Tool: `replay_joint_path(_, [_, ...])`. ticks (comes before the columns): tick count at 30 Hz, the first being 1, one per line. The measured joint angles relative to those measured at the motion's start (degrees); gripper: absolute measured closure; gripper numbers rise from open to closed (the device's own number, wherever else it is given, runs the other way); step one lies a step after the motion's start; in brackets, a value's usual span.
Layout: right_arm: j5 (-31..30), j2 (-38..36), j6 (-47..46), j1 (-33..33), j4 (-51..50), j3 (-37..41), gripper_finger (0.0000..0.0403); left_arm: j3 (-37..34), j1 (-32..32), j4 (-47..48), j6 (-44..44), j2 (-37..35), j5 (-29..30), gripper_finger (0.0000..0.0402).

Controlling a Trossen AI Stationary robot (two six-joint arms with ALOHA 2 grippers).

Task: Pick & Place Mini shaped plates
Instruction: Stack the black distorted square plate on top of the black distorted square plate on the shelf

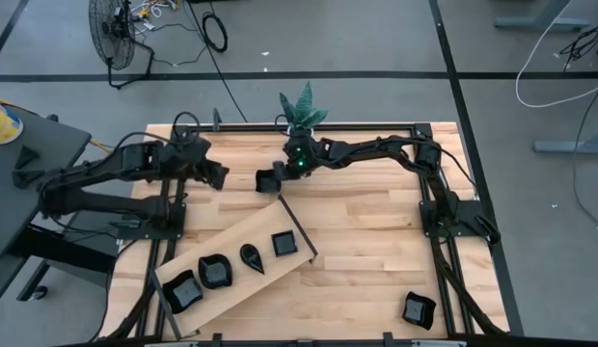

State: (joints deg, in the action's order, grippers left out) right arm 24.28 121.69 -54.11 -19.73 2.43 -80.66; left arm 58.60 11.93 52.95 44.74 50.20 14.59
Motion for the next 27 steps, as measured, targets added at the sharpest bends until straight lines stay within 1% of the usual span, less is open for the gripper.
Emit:
replay_joint_path(2, [2.6, -0.7, 1.3, -0.1, -0.3, 0.0, 0.0183, 0.0, 2.5, -0.1, 3.9, 1.1, -1.5, 0.0172])
replay_joint_path(4, [4.3, -1.9, 3.0, -0.2, -1.2, 0.0, 0.0182, 0.0, 5.2, -0.2, 5.9, 2.6, -4.4, 0.0141])
replay_joint_path(7, [5.2, -4.6, 6.2, -0.2, -4.0, 0.0, 0.0186, 0.1, 7.8, -0.7, 5.6, 6.3, -8.9, 0.0104])
replay_joint_path(10, [5.1, -8.5, 10.6, -0.2, -9.5, 0.0, 0.0192, 0.1, 9.2, -1.5, 3.0, 10.6, -9.8, 0.0084])
replay_joint_path(14, [2.7, -14.8, 17.4, -0.2, -20.2, 0.0, 0.0202, 0.1, 11.5, -4.2, -0.2, 14.6, -9.6, 0.0077])
replay_joint_path(17, [-1.7, -20.3, 22.0, 0.3, -27.8, 0.0, 0.0209, 0.1, 12.9, -6.5, -3.3, 17.5, -10.8, 0.0080])
replay_joint_path(20, [-6.2, -26.0, 26.2, 0.9, -33.3, 0.0, 0.0218, 0.1, 13.8, -7.9, -3.7, 20.8, -11.7, 0.0089])
replay_joint_path(23, [-11.3, -30.9, 28.3, 1.4, -36.6, 0.0, 0.0227, 0.0, 14.8, -8.7, -2.6, 24.5, -13.2, 0.0098])
replay_joint_path(27, [-17.7, -35.5, 28.8, 1.6, -38.3, 0.0, 0.0237, 0.0, 15.6, -11.3, -1.5, 30.0, -13.5, 0.0102])
